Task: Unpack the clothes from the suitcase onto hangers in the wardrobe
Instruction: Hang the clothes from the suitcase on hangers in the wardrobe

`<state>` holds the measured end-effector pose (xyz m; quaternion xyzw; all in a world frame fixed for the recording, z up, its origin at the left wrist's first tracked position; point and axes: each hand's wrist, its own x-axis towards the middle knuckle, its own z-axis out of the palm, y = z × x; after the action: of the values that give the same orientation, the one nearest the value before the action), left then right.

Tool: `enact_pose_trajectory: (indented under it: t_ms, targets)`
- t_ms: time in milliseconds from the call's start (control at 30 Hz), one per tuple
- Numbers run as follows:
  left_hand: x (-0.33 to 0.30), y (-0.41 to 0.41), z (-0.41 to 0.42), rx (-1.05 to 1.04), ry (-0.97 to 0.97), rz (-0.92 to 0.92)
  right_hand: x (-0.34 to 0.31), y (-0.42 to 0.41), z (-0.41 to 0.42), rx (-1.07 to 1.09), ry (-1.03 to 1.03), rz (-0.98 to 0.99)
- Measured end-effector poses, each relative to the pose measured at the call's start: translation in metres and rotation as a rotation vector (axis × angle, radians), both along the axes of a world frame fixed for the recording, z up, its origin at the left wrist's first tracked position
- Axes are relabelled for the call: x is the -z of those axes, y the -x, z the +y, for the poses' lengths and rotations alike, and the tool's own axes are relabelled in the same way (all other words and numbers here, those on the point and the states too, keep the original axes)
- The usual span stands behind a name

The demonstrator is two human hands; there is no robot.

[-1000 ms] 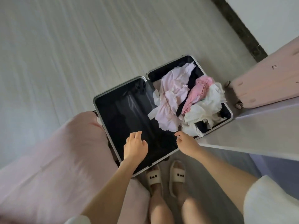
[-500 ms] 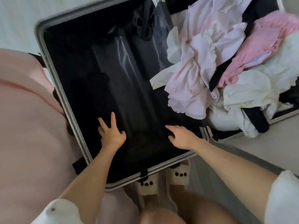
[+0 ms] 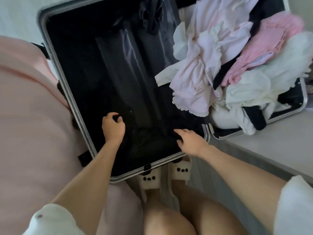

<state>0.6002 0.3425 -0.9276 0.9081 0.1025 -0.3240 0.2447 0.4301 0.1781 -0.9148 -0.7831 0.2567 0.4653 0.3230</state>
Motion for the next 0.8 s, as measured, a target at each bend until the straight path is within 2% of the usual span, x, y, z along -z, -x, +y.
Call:
enact_pose_trajectory:
  t_ms: [300,433,567,633,800]
  targets:
    - [-0.223,0.023,-0.023,-0.022,0.284,0.161,-0.191,-0.023,0.025,0.321,-0.099,-0.260]
    - [-0.338,0.036,-0.032,0.025,0.458,0.274,-0.272,-0.011,0.036,0.351,-0.022,-0.427]
    - [-0.428,0.057,-0.031,0.181,0.512,0.388,-0.362,0.016,0.044,0.508,-0.016,-0.533]
    - [-0.465,0.076,-0.034,0.270,0.514,0.428,-0.407,0.042,0.048,0.567,-0.075,-0.497]
    - [-0.512,0.137,-0.051,0.569,0.448,0.516,-0.467,0.124,0.049,0.805,-0.183,-0.390]
